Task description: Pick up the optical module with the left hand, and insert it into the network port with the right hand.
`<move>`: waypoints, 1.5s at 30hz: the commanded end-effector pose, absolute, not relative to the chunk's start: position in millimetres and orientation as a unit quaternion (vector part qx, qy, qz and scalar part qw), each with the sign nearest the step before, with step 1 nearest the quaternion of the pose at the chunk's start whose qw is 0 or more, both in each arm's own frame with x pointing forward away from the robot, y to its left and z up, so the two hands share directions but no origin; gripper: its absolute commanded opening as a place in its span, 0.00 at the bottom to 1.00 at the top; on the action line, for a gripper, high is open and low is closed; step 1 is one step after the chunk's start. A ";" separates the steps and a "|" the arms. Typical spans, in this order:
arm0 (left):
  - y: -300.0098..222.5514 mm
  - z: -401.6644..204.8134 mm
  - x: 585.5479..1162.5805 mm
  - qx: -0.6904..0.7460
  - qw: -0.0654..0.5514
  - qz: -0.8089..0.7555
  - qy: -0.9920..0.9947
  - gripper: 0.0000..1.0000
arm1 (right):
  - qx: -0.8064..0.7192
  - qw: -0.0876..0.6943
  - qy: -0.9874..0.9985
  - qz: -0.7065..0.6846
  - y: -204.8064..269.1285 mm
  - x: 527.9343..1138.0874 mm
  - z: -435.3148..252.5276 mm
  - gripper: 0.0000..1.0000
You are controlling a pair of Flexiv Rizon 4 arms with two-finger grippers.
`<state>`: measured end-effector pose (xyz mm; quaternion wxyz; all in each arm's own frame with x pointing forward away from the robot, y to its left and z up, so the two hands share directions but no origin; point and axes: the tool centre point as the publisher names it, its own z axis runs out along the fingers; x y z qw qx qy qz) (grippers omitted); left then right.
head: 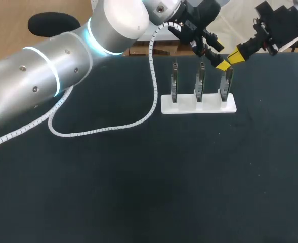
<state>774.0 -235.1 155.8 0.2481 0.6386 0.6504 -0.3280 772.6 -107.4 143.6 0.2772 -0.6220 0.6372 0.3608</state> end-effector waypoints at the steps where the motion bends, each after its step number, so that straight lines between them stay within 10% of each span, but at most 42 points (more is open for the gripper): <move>1: -235.0 156.3 773.0 0.638 0.248 -0.327 0.652 1.00 | -0.622 0.278 0.638 0.360 -106.1 771.3 138.9 0.00; 45: -235.0 156.3 773.0 0.638 0.248 -0.327 0.652 1.00 | -0.602 0.295 0.637 0.379 -108.3 775.7 145.9 0.00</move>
